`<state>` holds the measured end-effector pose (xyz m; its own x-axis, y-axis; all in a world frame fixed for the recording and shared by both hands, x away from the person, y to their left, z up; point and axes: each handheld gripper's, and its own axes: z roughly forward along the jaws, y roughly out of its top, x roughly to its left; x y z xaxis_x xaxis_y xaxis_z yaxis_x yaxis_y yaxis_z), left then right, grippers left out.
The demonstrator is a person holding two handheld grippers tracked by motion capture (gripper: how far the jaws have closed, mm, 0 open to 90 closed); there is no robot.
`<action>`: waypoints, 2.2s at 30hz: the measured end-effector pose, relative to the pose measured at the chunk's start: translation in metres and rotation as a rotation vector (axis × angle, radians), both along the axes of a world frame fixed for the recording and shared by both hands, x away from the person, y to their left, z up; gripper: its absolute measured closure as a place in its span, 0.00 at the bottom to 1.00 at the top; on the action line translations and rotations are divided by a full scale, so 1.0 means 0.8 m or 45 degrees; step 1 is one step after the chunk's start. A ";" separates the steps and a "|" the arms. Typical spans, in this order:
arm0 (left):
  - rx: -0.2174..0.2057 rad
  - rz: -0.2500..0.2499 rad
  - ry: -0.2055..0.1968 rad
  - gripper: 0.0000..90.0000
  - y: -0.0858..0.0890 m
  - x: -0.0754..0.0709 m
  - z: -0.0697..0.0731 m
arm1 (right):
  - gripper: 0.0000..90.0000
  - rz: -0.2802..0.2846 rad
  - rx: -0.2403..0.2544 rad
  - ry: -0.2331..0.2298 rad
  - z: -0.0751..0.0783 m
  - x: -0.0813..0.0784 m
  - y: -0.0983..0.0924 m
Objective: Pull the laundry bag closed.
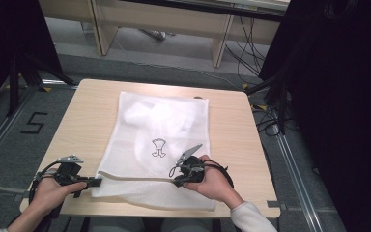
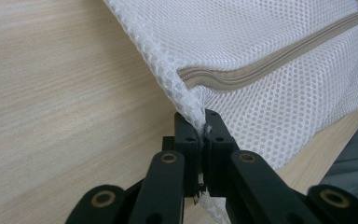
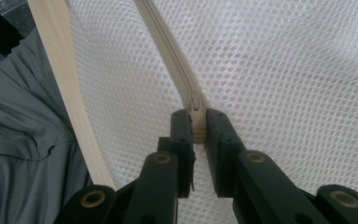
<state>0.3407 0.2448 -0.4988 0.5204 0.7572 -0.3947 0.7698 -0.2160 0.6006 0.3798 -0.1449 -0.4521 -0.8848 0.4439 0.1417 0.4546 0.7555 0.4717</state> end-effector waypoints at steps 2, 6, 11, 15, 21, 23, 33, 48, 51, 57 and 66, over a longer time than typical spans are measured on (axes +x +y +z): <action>0.001 0.002 0.000 0.95 0.000 0.000 0.000 | 0.92 -0.012 0.000 0.001 0.000 -0.001 -0.001; -0.002 0.000 0.000 0.95 0.000 0.000 0.000 | 0.92 -0.009 0.010 0.003 0.000 0.000 -0.002; -0.001 0.003 -0.002 0.95 0.000 0.000 0.000 | 0.92 -0.007 0.007 0.001 0.002 0.000 -0.004; -0.001 -0.001 0.001 0.95 0.000 0.000 0.000 | 0.92 -0.035 -0.001 0.013 0.003 -0.002 -0.005; 0.000 0.001 -0.001 0.95 0.000 0.000 0.000 | 0.92 -0.033 -0.002 0.009 0.003 -0.003 -0.006; -0.012 0.014 -0.013 0.95 -0.001 0.000 -0.001 | 0.92 -0.038 -0.003 0.006 0.002 -0.003 -0.007; 0.002 0.011 -0.007 0.95 -0.001 0.000 0.000 | 0.92 -0.034 0.013 -0.005 0.002 -0.001 -0.017; -0.008 0.014 -0.010 0.95 -0.001 0.000 -0.001 | 0.92 -0.056 0.008 0.000 0.003 -0.004 -0.024; -0.007 -0.002 0.005 0.95 0.001 0.000 -0.001 | 0.92 -0.067 -0.001 -0.001 0.003 -0.005 -0.026; -0.005 -0.001 0.006 0.95 0.000 0.000 -0.001 | 0.92 -0.079 0.009 0.008 0.003 -0.005 -0.031; -0.004 -0.001 0.006 0.95 0.000 0.000 -0.001 | 0.92 -0.081 0.005 -0.003 0.002 -0.006 -0.037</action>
<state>0.3411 0.2452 -0.4993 0.5190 0.7557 -0.3995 0.7725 -0.2146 0.5976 0.3752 -0.1744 -0.4502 -0.8551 0.4989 0.1411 0.5005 0.7233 0.4758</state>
